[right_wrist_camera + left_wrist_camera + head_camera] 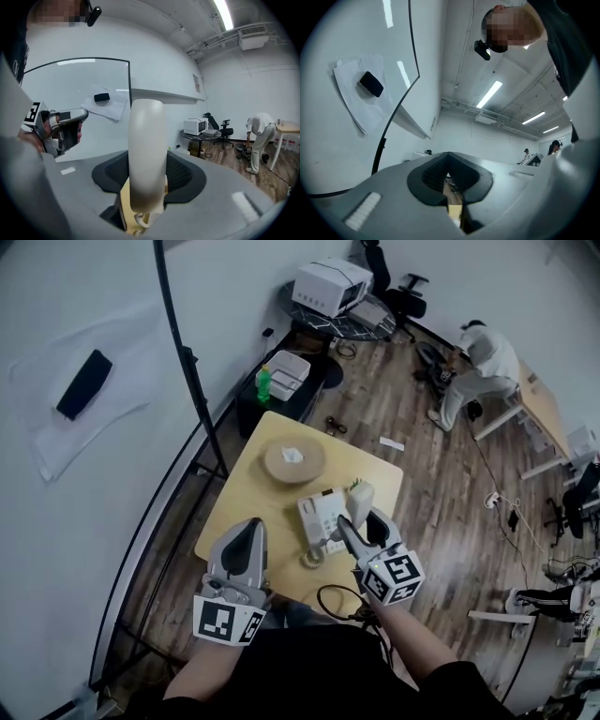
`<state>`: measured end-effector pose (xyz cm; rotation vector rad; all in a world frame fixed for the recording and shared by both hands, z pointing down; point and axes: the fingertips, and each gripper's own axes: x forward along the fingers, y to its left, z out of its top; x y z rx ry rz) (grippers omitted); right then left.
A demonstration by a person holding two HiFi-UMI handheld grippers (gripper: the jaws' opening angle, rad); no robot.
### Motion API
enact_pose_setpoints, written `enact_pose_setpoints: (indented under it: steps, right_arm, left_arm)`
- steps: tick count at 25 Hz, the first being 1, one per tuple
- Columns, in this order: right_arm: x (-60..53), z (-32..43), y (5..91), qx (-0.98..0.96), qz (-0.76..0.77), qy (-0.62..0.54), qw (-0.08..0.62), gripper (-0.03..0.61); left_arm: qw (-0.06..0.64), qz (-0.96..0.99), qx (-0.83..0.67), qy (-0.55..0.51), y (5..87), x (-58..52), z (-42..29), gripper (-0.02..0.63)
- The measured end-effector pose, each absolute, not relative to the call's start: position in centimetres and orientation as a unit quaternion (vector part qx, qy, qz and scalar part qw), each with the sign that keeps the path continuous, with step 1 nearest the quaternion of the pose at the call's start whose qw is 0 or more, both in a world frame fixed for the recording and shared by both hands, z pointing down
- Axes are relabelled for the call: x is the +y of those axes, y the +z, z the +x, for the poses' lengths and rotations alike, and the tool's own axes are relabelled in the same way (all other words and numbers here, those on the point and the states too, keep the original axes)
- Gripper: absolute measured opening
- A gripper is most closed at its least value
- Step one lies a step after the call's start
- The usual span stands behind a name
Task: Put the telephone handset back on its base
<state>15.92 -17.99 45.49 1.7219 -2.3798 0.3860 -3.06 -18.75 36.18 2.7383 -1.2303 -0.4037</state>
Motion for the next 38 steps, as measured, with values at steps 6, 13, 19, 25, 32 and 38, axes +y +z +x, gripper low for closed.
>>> enact_pose_setpoints:
  steps: [6,13,19,25,32,38]
  right_arm:
    - [-21.2,16.7,49.8,-0.796,0.572,0.16,0.116,0.221]
    - [-24.6,16.4,57.6,-0.782,0.566,0.2,0.169,0.22]
    - [-26.0,15.6,64.9,-0.76,0.559,0.244,0.222,0.221]
    - [-26.5,14.9,69.0,-0.745,0.554,0.262,0.263,0.221]
    - [-26.0,14.9,71.7,-0.723,0.557,0.288,0.29,0.22]
    - [-24.8,14.5,73.0,-0.705,0.556,0.312,0.309,0.221]
  left_arm:
    - [0.064,0.894,-0.427,-0.122,37.2,-18.8,-2.7,0.0]
    - [0.077,0.884,-0.449,-0.107,39.1,-18.7,-3.7,0.0]
    - [0.088,0.876,-0.463,-0.099,40.8,-19.3,-5.1,0.0]
    - [0.095,0.873,-0.467,-0.101,41.5,-19.8,-5.9,0.0]
    - [0.107,0.868,-0.472,-0.107,42.5,-19.8,-7.0,0.0]
    - [0.112,0.868,-0.471,-0.109,42.7,-19.6,-7.4,0.0]
